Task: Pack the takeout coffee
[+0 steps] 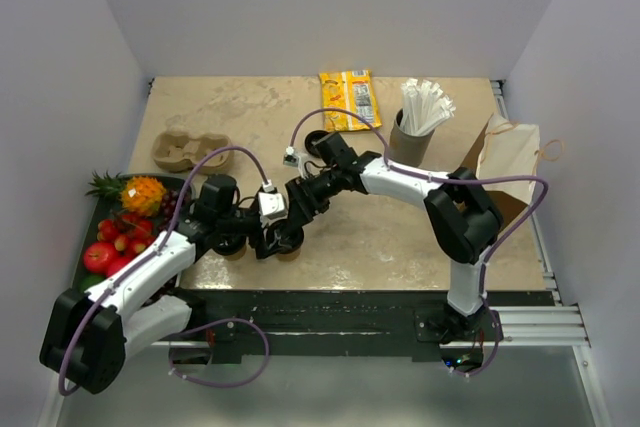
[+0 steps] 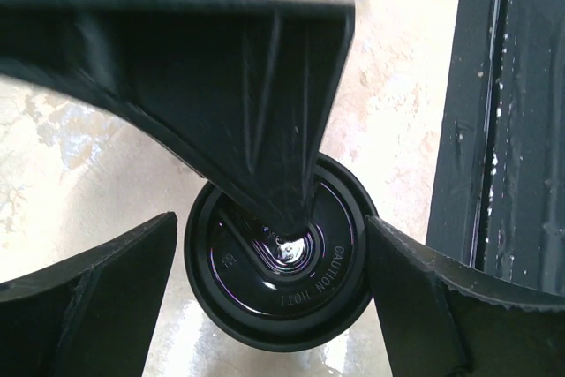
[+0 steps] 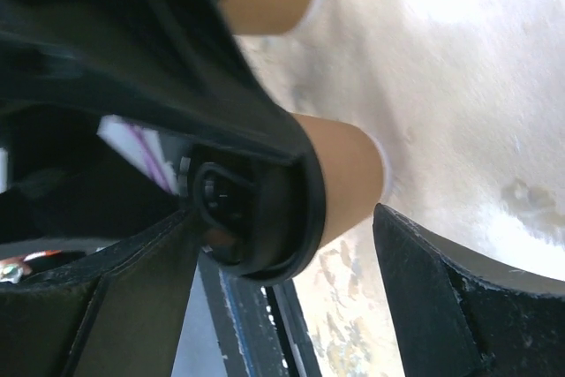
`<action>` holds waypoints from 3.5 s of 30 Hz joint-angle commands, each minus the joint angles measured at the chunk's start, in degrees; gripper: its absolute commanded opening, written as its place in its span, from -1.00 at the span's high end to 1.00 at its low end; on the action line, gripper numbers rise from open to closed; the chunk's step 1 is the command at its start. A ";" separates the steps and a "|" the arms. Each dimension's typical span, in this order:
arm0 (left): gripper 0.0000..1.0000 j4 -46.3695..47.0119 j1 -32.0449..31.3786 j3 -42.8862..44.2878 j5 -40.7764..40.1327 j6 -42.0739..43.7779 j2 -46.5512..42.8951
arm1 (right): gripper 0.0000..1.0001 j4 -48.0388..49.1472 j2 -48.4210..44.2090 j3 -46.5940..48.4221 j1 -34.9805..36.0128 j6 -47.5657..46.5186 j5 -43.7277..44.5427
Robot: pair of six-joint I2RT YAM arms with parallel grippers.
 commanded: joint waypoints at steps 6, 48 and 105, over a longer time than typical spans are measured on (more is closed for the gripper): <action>-0.84 3.47 -0.16 1.55 -0.92 -5.34 -4.26 | -0.55 -3.10 -0.60 -0.18 0.63 -1.51 10.82; -0.82 -42.75 9.68 27.83 -4.88 15.20 12.86 | -0.68 -7.85 -12.11 -6.33 -4.74 -11.09 10.56; -0.80 -30.72 5.64 22.30 -7.68 4.07 26.14 | -0.65 -4.77 -0.51 -2.11 0.01 -6.08 12.49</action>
